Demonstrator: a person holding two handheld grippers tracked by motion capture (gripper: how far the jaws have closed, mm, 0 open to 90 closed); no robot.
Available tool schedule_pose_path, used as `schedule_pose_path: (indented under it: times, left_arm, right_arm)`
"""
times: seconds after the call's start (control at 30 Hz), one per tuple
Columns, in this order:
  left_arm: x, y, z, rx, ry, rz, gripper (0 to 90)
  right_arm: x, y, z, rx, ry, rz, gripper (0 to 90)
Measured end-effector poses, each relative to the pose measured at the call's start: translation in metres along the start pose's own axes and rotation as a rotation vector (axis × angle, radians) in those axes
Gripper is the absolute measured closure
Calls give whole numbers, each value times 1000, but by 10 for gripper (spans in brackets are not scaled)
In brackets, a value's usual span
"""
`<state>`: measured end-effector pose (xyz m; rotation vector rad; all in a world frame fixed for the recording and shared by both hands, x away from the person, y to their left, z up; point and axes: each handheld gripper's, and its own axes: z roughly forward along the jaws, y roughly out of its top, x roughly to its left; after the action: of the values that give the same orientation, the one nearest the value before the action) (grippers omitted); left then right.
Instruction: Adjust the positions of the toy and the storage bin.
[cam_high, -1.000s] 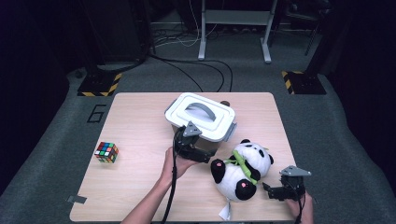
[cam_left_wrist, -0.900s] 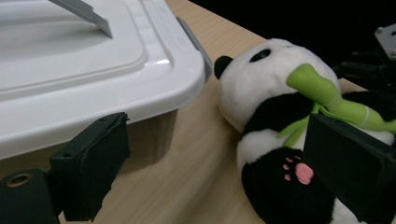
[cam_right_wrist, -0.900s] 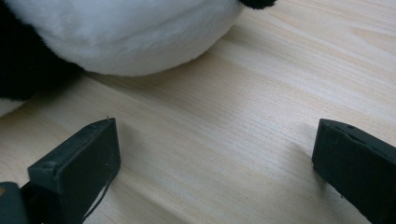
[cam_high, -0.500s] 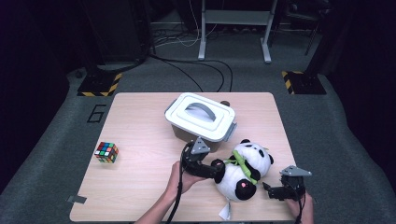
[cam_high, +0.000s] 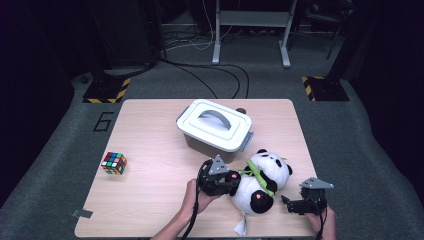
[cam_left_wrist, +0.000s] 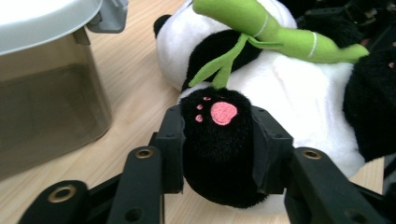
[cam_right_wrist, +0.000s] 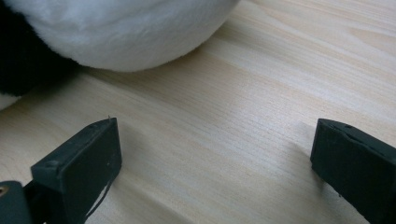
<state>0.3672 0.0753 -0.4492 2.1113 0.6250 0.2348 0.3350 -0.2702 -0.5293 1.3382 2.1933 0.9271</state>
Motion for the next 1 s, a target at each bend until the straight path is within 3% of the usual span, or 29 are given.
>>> schedule_pose_path:
  times: [0.33,0.43,0.53,0.6,0.67,0.83,1.0]
  left_arm:
    - [18,0,-7,4,-60,51,655]
    - [22,-1,-9,8,-59,40,642]
    - [18,-1,-12,7,-29,18,517]
    - [13,0,-15,-3,-2,9,365]
    - [8,0,-21,-28,19,-20,268]
    - [-8,1,-31,-73,40,-50,188]
    - [-23,4,-30,-71,20,-47,153]
  right_arm:
    - [0,0,0,0,0,0,11]
    - [0,0,0,0,0,0,11]
    - [0,0,0,0,0,0,11]
    - [0,0,0,0,-1,1,11]
    - [0,0,0,0,-1,0,11]
    - [0,0,0,0,-1,0,11]
    - [0,0,0,-1,-2,3,11]
